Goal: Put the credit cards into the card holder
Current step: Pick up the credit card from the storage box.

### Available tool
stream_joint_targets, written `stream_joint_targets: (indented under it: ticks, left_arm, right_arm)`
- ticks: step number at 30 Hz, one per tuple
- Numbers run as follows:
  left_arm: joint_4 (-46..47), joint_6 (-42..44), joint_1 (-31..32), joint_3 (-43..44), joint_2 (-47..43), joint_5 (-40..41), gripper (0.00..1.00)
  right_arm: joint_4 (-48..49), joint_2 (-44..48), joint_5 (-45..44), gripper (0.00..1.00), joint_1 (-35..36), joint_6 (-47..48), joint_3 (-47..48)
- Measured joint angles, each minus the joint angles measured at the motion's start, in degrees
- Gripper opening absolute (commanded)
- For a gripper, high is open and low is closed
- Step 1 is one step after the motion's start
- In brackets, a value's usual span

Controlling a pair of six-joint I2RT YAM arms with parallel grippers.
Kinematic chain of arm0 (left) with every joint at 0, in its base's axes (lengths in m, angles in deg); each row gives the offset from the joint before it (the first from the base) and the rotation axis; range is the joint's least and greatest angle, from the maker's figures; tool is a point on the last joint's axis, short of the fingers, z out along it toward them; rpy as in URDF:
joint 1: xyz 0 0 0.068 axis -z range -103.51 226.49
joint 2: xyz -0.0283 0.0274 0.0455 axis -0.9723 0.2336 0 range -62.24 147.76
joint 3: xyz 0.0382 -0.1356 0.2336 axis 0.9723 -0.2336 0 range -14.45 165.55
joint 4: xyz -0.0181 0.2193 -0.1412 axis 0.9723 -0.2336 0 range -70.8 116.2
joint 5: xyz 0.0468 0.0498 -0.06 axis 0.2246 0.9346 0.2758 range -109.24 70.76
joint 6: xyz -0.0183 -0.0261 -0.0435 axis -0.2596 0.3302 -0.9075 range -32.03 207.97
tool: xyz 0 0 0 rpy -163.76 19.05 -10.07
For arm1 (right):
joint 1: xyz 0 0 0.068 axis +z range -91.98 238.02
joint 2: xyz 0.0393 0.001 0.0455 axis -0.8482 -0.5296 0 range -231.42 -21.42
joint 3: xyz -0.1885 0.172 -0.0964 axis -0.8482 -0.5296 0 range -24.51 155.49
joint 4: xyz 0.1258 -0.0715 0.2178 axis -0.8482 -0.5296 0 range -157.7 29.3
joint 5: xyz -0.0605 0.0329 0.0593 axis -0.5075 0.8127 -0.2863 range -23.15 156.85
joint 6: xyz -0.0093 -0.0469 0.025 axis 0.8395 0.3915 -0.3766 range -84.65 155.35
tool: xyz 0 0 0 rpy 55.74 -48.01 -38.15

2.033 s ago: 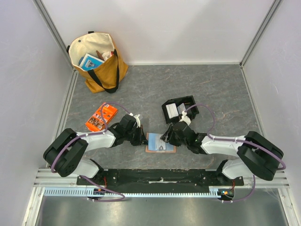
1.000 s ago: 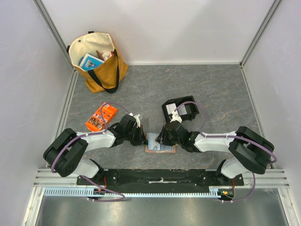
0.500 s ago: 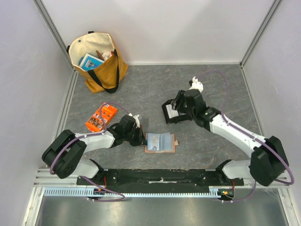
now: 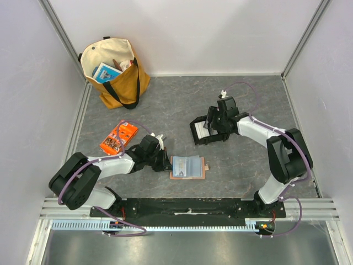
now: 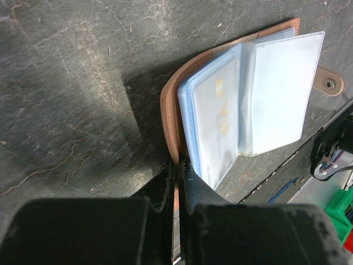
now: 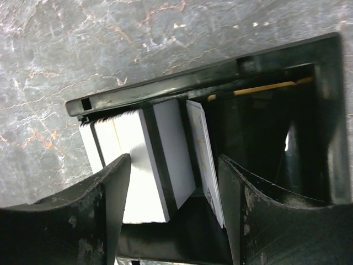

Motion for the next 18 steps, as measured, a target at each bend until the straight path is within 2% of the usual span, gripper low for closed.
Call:
stream_joint_targets:
  ticks: [8,18]
  left_arm:
    - [0.0,0.0,0.0,0.0,0.1,0.0,0.02]
    - [-0.2,0.0,0.0,0.2,0.3,-0.1,0.02]
  right_arm:
    - [1.7,-1.3,3.8,0.74,0.1,-0.1,0.4]
    - [0.3,2.6,-2.4,0.75,0.0,1.0,1.2]
